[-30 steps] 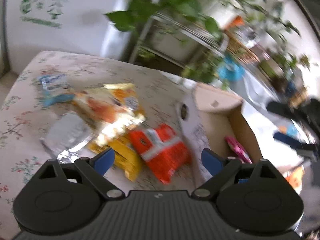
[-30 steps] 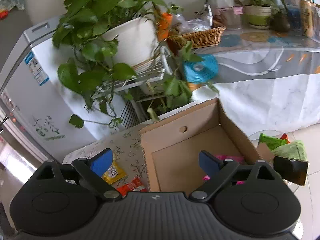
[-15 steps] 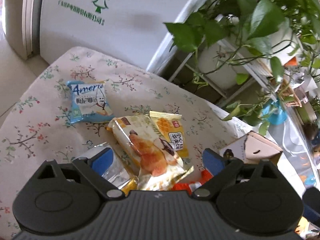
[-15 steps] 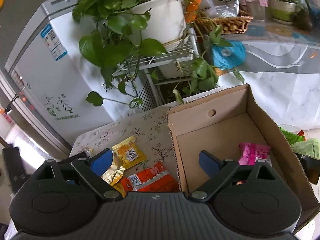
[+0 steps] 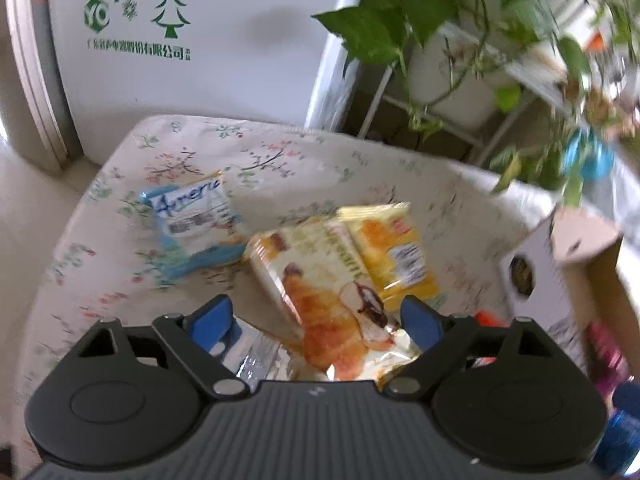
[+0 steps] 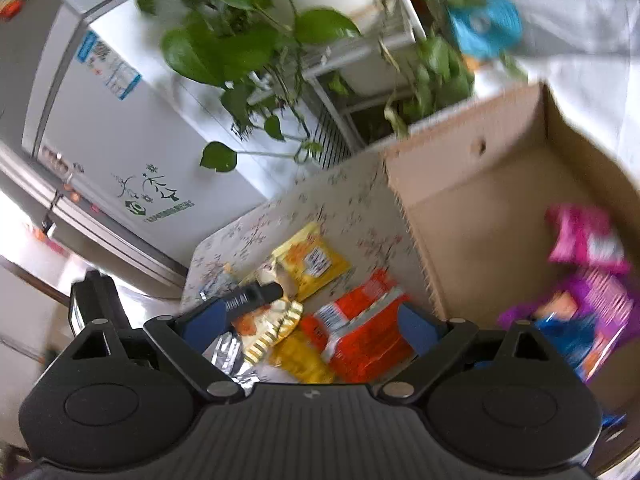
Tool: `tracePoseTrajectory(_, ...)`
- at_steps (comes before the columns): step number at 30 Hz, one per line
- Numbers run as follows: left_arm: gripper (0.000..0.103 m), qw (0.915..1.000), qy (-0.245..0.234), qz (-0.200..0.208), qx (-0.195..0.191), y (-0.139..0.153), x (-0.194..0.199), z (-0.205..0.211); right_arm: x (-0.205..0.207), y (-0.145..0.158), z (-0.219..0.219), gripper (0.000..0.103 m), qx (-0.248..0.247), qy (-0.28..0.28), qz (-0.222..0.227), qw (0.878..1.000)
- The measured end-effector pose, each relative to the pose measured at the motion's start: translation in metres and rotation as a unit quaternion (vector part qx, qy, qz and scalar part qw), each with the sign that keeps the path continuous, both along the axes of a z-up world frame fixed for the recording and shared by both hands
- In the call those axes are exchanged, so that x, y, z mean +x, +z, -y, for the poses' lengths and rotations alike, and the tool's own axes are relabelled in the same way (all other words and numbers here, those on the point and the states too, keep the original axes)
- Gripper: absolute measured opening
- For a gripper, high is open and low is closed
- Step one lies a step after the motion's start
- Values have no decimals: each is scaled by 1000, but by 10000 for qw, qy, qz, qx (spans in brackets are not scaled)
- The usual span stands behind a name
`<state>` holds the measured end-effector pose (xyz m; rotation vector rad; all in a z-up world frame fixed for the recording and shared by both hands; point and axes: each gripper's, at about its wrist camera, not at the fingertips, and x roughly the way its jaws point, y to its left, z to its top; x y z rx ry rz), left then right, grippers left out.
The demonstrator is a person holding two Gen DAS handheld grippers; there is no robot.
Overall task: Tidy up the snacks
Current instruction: 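Move the left tool to the croissant bag while the right tool moves to the red-orange bag, then lower the right tool onto the red-orange bag and close it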
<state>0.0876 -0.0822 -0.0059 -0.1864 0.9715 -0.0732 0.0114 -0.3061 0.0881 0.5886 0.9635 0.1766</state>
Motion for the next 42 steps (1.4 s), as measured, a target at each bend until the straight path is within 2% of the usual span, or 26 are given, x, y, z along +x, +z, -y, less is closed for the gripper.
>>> tracePoseTrajectory(2,90,9999,-95,-56,121,1,-3,-8,2,-7,-2,96,209,-91,-180,9996)
tracePoseTrajectory(5,90,9994,-161,-203,208,3,-8,-21,4,-16,-8,97,212,-264,-441,9985)
tracePoseTrajectory(10,89,9996,-228,-105,-129,5,-16,-40,8,-28,-15,97,113,-570,-719,9957)
tracePoseTrajectory(14,89,9993,-358,13,-100,10,-16,-42,12,-39,-22,97,138,-754,-906,9929)
tracePoseTrajectory(20,90,9988,-485,-50,-62,9,-15,-39,20,-56,-31,98,-104,-1197,-1178,9857)
tracePoseTrajectory(23,90,9982,-597,-45,17,8,-14,-35,26,-58,-39,100,-338,-1321,-1128,9842)
tracePoseTrajectory(28,91,9988,-475,-93,95,3,-9,-35,30,-60,-51,100,-634,-1502,-1113,9803)
tracePoseTrajectory(30,91,9984,-521,-35,233,3,-7,-33,31,-58,-59,100,-944,-1515,-1026,9786)
tracePoseTrajectory(33,93,9974,-580,24,427,2,-7,-31,31,-58,-69,96,-1225,-1646,-936,9742)
tracePoseTrajectory(37,93,9973,-585,8,441,2,-8,-35,39,-66,-75,91,-1392,-1680,-997,9708)
tracePoseTrajectory(39,93,9976,-549,-8,413,2,-8,-38,42,-72,-76,84,-1455,-1644,-1034,9701)
tracePoseTrajectory(41,92,9979,-507,-16,400,3,-8,-41,45,-80,-76,72,-1333,-1453,-1134,9738)
tracePoseTrajectory(42,92,9979,-507,-17,398,3,-8,-43,44,-80,-77,72,-1349,-1367,-1116,9750)
